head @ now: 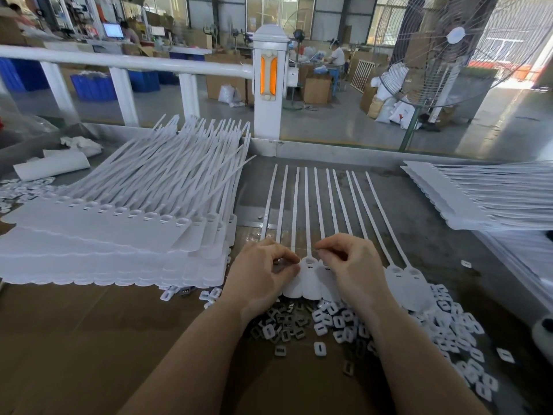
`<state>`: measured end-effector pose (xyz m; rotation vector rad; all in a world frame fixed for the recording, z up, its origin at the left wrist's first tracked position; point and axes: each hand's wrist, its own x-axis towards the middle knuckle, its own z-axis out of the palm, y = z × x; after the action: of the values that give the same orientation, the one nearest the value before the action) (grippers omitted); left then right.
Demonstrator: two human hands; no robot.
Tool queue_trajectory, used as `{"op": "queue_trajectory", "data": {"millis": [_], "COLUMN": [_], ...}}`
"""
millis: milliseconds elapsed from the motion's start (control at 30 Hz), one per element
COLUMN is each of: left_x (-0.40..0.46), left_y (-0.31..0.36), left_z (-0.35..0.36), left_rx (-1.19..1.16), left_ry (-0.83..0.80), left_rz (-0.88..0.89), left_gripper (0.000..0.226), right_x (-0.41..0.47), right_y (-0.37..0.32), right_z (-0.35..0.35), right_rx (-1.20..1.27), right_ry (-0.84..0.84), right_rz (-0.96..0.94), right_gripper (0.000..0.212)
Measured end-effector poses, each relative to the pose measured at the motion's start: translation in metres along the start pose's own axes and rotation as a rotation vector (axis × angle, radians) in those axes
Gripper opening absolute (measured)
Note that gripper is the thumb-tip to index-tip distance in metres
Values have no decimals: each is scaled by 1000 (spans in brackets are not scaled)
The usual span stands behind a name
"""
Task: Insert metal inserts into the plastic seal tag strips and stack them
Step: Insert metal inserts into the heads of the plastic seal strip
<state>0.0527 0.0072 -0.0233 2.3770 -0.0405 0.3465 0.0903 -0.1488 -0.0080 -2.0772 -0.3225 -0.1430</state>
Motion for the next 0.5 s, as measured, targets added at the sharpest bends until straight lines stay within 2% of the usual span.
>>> {"op": "queue_trajectory", "data": {"millis": [500], "left_x": [0], "left_y": [-2], "left_z": [2], "left_rx": [20], "left_ry": [24], "left_rz": [16], "left_gripper": [15], "right_x": [3], "right_y": [1], "right_z": [4], "right_rx": [-90], "right_ry": [-7], "right_rz": [18], "right_gripper": [10]}}
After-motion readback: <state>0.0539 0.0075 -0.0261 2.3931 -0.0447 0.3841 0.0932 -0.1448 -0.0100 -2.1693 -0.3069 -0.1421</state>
